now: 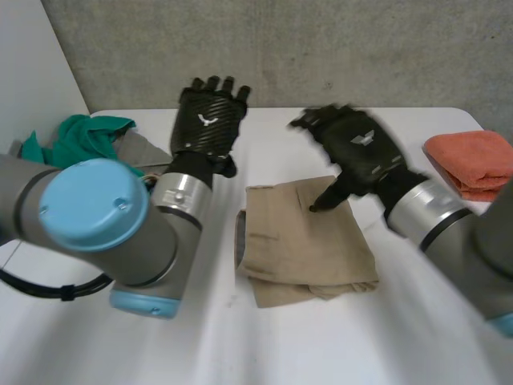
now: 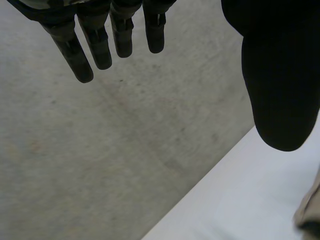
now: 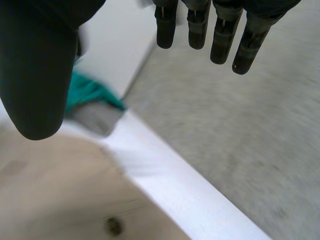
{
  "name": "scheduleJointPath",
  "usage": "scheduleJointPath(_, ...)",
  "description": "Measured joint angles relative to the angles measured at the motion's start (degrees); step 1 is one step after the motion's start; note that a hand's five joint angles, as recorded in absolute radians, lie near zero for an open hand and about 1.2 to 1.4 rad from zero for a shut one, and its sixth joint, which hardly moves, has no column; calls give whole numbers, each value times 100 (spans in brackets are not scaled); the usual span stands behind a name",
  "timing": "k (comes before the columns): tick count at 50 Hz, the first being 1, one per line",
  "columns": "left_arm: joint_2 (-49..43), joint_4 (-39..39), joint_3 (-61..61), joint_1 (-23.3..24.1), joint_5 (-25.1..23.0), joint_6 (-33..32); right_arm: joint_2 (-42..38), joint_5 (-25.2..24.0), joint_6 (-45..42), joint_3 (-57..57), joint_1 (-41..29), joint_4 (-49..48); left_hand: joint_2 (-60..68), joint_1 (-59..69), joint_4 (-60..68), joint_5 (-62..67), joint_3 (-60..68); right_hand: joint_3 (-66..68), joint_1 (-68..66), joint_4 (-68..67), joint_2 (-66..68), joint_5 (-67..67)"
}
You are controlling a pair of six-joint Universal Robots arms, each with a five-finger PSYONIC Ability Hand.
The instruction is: Fold the laundry.
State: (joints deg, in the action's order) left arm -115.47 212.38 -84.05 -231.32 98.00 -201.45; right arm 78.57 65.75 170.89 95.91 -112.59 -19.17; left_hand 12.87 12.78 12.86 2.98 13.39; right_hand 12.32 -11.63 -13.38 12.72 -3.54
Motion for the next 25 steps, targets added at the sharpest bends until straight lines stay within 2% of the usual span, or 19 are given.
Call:
scheduleJointPath(3, -355, -549, 561, 185, -26, 372, 94, 93, 870, -198, 360, 382, 0, 0, 0, 0, 0, 0, 0, 0, 0, 0)
scheduleJointPath(6, -668, -1066, 965, 304, -43, 642, -116, 150, 983, -444, 510, 871, 0, 0, 0, 0, 0, 0, 0, 0, 0, 0)
scheduleJointPath(10, -1176, -1859, 1481, 436, -50, 955, -796, 264, 501, -981, 559, 1796, 0, 0, 0, -1, 0, 0, 0, 0, 0, 0)
scheduleJointPath(13, -1346, -2101, 1614, 463, -47, 1020, -1095, 324, 244, -1194, 551, 2133, 0, 0, 0, -1, 0, 0, 0, 0, 0, 0)
scheduleJointPath(14, -1562, -2377, 1733, 482, -31, 1061, -1520, 446, -89, -1477, 529, 2520, 0, 0, 0, 0, 0, 0, 0, 0, 0, 0)
scheduleJointPath(25, -2032, -2993, 1753, 444, 157, 776, -2699, 1028, -976, -2121, 464, 2931, 0, 20, 13, 17, 10, 0, 175, 0, -18, 24)
